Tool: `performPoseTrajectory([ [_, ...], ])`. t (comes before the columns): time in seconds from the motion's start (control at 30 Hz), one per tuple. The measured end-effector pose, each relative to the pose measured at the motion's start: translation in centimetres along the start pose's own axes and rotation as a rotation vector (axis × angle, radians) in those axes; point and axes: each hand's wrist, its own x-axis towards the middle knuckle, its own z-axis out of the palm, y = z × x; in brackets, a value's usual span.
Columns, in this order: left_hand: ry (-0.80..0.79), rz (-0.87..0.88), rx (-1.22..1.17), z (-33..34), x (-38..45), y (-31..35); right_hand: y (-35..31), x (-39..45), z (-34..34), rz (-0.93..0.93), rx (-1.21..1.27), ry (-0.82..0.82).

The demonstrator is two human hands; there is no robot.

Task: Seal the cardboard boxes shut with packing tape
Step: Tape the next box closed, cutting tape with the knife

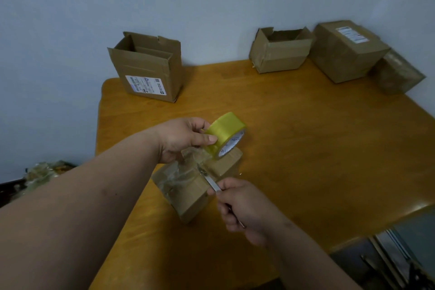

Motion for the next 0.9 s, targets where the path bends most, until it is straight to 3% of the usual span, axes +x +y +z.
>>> performPoseTrajectory([
  [0.37,0.022,0.037,0.05,-0.1,-0.2,-0.4,-0.7,0.6,3.9,0.175,0.463,0.041],
  [0.9,-0.033,0.053,-0.042,-0.1,-0.3,-0.3,-1.0,1.1,4.6,0.191,0.52,0.111],
])
